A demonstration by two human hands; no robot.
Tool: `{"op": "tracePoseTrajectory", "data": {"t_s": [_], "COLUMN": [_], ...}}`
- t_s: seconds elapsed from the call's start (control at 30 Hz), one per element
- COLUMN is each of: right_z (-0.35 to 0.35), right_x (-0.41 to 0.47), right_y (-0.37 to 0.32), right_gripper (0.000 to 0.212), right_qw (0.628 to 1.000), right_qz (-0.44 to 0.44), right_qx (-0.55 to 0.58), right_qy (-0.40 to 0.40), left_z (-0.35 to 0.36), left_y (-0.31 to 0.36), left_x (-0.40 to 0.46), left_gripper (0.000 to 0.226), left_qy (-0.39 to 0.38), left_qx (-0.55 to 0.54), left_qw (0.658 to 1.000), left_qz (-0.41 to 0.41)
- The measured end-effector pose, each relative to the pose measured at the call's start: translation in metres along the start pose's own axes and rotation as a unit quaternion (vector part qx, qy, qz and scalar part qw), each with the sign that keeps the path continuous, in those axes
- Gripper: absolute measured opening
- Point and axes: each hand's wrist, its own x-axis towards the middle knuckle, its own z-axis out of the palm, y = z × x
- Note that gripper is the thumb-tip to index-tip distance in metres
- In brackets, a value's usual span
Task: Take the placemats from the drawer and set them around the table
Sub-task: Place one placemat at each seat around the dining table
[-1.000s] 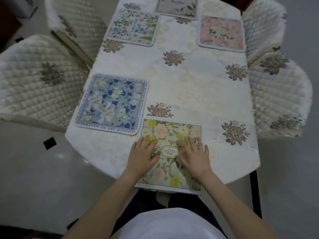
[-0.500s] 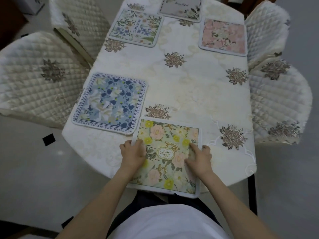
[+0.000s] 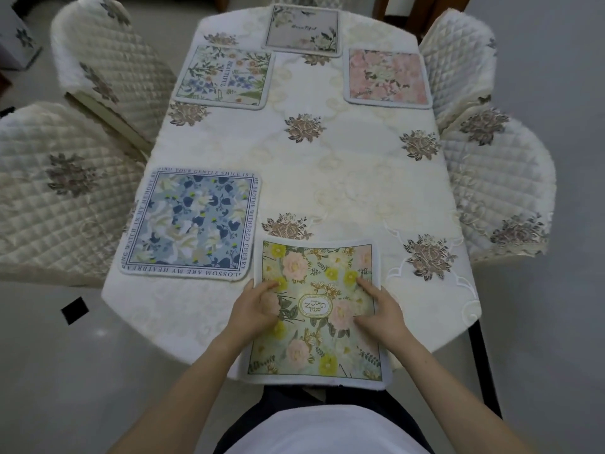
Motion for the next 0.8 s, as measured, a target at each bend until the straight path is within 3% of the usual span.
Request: {"op": "tracePoseTrajectory", "data": {"t_s": [0.2, 0.43, 0.8], "right_z": [-0.022, -0.101, -0.226], "right_x": [0.003, 0.057, 0.221], "right_y": [-0.008, -0.017, 0.018], "right_gripper": [0.082, 0.073, 0.068], "right_qw": [0.998, 0.992, 0.979], "right_qz": [0.000, -0.024, -0.031], "right_qx": [0.014, 0.022, 0.068], "right_qy": [0.063, 0.125, 0.188], "left_z": [0.008, 0.032, 0.118], "left_y": [0.027, 0.106, 0.221], "left_x": [0.024, 0.083, 0.219], "left_gripper": [0.065, 0.068, 0.068], "left_qy": [-0.015, -0.005, 0.071], "left_qx": [-0.001, -0.017, -0.049], "left_qw": [0.999, 0.995, 0.994], "left_qz": [0.048, 0.096, 0.063]}}
